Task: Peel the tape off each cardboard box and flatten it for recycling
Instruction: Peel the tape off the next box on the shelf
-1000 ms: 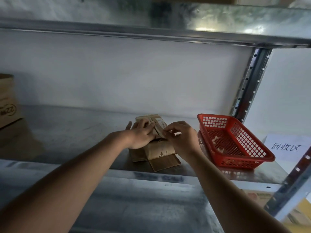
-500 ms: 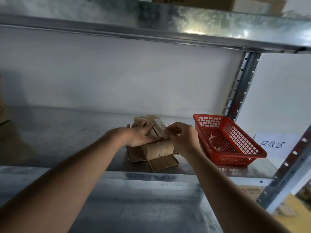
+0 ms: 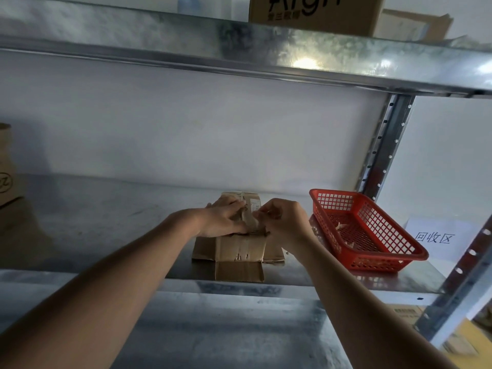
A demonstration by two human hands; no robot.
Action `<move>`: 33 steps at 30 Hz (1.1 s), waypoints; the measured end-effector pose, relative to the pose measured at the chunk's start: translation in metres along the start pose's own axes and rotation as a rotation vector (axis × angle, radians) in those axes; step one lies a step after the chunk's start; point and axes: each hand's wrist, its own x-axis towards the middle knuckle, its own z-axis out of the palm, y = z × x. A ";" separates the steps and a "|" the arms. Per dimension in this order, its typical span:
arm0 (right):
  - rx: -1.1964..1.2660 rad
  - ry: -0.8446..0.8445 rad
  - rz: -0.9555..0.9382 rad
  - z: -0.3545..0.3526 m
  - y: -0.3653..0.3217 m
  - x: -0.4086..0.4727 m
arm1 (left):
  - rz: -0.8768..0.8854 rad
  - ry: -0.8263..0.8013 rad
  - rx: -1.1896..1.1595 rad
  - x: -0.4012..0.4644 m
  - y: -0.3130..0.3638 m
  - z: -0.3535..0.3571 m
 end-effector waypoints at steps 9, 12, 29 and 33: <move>0.454 -0.028 0.231 0.017 -0.021 -0.001 | -0.072 0.172 0.205 -0.008 -0.005 -0.008; 0.489 -0.049 0.281 0.024 -0.028 0.002 | -0.157 0.253 0.320 -0.010 0.003 0.002; 1.026 -0.051 0.352 0.029 -0.049 0.017 | -0.077 0.007 0.422 -0.046 0.011 -0.018; 1.080 -0.031 0.335 0.023 -0.050 0.015 | -0.037 0.020 0.370 -0.047 0.005 -0.015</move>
